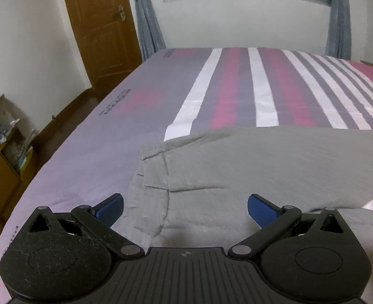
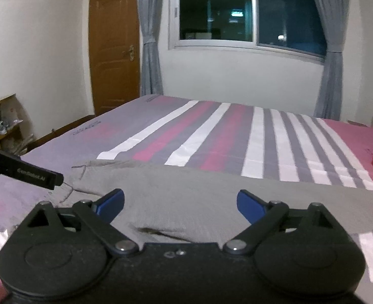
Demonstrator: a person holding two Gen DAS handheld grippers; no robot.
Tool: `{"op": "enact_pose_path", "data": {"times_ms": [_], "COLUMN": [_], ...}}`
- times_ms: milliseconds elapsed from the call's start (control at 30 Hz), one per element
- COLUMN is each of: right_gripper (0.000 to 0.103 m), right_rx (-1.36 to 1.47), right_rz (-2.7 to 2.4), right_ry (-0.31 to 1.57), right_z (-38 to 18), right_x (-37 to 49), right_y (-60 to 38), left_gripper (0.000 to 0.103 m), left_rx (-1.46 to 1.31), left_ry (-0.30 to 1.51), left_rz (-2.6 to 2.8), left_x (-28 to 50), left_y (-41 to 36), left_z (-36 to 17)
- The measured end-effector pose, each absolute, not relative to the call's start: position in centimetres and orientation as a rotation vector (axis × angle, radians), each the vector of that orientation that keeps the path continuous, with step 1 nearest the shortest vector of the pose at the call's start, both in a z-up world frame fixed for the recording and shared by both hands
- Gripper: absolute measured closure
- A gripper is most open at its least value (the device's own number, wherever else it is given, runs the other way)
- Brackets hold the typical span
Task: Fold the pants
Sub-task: 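Lower the right gripper to the sweatpants leg hem and close on it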
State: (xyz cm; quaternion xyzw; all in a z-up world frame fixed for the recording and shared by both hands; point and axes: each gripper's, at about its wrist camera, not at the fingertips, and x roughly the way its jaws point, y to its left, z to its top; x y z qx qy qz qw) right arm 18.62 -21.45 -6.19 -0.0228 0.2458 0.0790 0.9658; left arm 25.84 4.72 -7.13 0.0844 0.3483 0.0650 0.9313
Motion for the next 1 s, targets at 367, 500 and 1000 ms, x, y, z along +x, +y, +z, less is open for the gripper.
{"op": "enact_pose_path", "data": {"times_ms": [367, 500, 1000], "right_gripper": [0.016, 0.015, 0.023], "right_rx": [-0.058, -0.088, -0.207], "right_rz": [0.254, 0.286, 0.395], "right_ry": [0.561, 0.579, 0.671], "right_z": [-9.4, -10.8, -14.7], "right_x": [26.2, 29.0, 41.4], "right_y": [-20.6, -20.2, -18.2], "left_gripper": [0.0, 0.0, 0.036], "left_rx": [0.164, 0.161, 0.101], "left_ry": [0.801, 0.838, 0.916], "left_rz": [0.19, 0.204, 0.167], "left_x": [33.5, 36.0, 42.7], "left_y": [7.0, 7.9, 10.3], "left_z": [-11.4, -13.1, -18.2]}}
